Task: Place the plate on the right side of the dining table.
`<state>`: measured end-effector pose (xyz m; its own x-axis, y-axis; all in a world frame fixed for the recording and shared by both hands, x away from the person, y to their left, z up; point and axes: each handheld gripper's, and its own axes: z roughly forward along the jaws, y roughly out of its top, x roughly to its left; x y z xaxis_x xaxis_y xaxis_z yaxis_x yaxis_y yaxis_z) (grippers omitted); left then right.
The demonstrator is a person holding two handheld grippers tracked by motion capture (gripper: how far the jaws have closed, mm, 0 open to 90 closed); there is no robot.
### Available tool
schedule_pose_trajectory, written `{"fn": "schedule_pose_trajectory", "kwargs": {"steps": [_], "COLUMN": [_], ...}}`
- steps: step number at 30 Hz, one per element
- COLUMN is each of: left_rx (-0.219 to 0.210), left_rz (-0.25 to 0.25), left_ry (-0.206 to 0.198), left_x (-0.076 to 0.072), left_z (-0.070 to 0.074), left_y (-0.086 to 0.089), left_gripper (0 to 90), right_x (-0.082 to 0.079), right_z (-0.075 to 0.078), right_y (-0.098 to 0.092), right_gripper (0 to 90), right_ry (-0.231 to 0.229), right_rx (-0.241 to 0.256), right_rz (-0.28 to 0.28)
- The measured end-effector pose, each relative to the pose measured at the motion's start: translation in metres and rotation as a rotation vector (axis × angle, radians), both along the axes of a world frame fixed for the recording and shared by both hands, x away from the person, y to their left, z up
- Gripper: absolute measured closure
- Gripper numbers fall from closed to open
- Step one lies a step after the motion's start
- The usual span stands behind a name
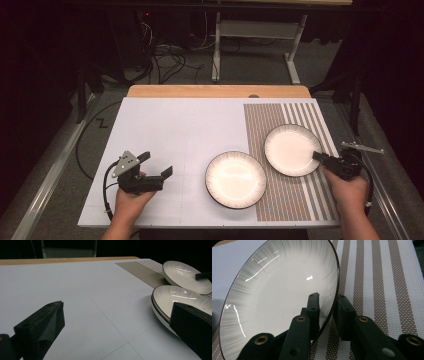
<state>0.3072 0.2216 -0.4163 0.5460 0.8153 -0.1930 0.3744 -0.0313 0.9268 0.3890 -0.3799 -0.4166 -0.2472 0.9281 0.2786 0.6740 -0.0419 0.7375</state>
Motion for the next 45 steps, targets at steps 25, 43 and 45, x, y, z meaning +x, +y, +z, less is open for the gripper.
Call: {"fn": "schedule_pose_trajectory", "kwargs": {"steps": [25,43,45], "left_rx": [0.016,0.008,0.010], "left_rz": [-0.010,-0.019,-0.023], "left_ry": [0.000,-0.014,-0.015], "left_x": [0.001,-0.002,-0.002], "left_z": [-0.002,0.000,0.000], "left_y": [-0.003,-0.002,-0.003], "left_gripper": [1.0,1.3,1.2], "right_x": [-0.003,-0.043,-0.049], "right_z": [0.004,0.027,0.028], "right_y": [0.004,0.067,0.076], "right_gripper": [64.0,25.1,22.1], "right_ry": [-0.071,-0.310,-0.329], "right_rx": [-0.085,-0.113,-0.099], "right_rz": [-0.016,0.247,0.275]}}
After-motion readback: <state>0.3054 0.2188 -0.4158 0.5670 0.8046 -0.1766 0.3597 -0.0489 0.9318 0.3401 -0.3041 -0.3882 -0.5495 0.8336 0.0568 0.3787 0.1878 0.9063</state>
